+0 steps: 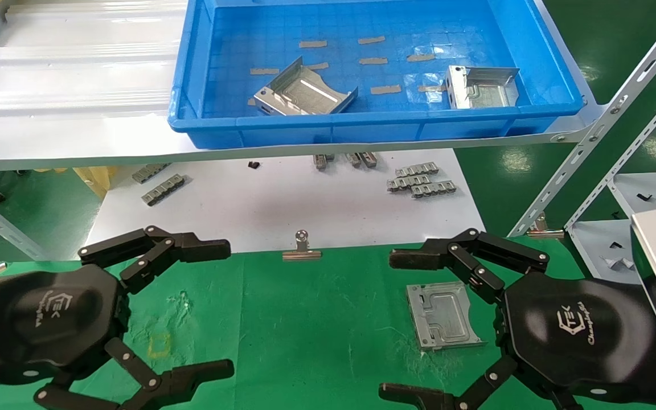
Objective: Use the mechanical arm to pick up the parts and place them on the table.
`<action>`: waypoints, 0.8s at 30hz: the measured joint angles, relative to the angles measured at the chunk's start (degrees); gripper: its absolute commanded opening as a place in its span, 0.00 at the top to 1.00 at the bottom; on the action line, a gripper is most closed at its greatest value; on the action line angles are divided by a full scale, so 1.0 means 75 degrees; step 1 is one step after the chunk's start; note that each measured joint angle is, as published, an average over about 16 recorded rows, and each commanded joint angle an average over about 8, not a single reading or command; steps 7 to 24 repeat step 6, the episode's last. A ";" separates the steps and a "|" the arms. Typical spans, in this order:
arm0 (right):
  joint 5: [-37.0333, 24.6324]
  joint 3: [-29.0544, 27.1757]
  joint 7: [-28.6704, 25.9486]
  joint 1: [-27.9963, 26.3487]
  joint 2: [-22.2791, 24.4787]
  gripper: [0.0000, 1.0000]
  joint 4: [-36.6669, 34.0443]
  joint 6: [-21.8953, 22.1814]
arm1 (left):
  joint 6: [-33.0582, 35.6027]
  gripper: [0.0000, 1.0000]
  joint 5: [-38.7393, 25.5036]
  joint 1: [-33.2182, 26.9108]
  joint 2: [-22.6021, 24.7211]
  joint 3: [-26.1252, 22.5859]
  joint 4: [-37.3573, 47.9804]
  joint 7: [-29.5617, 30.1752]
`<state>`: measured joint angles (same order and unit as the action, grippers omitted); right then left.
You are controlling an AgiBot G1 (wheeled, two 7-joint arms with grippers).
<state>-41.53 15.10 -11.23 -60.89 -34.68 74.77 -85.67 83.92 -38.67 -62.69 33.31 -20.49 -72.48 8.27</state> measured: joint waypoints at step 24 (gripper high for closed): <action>0.0026 -0.0073 -0.0039 0.0055 0.0028 0.00 0.0094 0.0007 | -0.0001 0.00 0.0001 0.0000 0.0000 0.0000 0.0001 0.0000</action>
